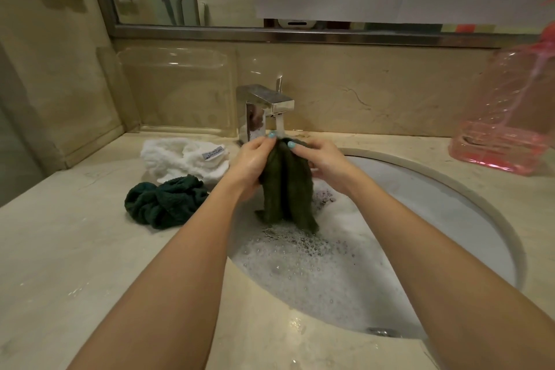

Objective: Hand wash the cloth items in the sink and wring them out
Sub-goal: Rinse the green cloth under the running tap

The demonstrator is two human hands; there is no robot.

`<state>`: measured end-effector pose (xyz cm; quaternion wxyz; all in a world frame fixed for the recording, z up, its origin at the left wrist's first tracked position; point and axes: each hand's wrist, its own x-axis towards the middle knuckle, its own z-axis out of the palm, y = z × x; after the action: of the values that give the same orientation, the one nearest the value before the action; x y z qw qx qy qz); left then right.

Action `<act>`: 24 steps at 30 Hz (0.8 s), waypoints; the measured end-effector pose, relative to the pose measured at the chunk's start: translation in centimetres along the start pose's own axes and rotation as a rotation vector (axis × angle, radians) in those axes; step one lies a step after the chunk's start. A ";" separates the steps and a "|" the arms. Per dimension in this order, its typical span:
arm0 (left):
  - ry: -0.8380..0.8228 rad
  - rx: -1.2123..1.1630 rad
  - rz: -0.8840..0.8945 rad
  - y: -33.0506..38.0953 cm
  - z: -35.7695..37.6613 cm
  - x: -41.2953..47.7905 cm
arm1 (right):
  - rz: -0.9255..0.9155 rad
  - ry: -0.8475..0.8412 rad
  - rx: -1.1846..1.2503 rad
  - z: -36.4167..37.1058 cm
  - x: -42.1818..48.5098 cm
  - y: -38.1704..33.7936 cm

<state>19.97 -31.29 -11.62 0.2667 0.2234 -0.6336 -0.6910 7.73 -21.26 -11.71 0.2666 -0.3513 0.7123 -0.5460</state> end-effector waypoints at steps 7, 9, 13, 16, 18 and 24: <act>0.080 -0.444 0.000 1.0 0.4 0.2 | 0.306 -0.528 -0.025 -0.4 -1.0 3.6; 0.112 -0.519 -0.024 1.0 0.1 0.3 | 0.304 -0.508 -0.017 -0.5 -1.2 3.7; 0.136 -0.526 -0.033 1.3 -0.1 0.2 | 0.178 -0.332 0.187 -0.8 -1.2 2.9; 0.162 -0.354 -0.058 1.0 0.5 0.0 | 0.099 -0.253 0.406 -0.7 -1.2 1.4; 0.165 -0.257 -0.041 0.6 1.2 -0.1 | 0.047 -0.158 0.437 -0.1 -1.0 0.6; 0.244 -0.046 -0.009 0.2 2.9 -0.5 | -0.004 -0.020 0.100 3.4 -0.9 -0.7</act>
<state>18.52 -28.81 -11.20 0.3437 0.3024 -0.5795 -0.6742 10.98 -22.67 -11.93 0.2899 -0.3444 0.6806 -0.5779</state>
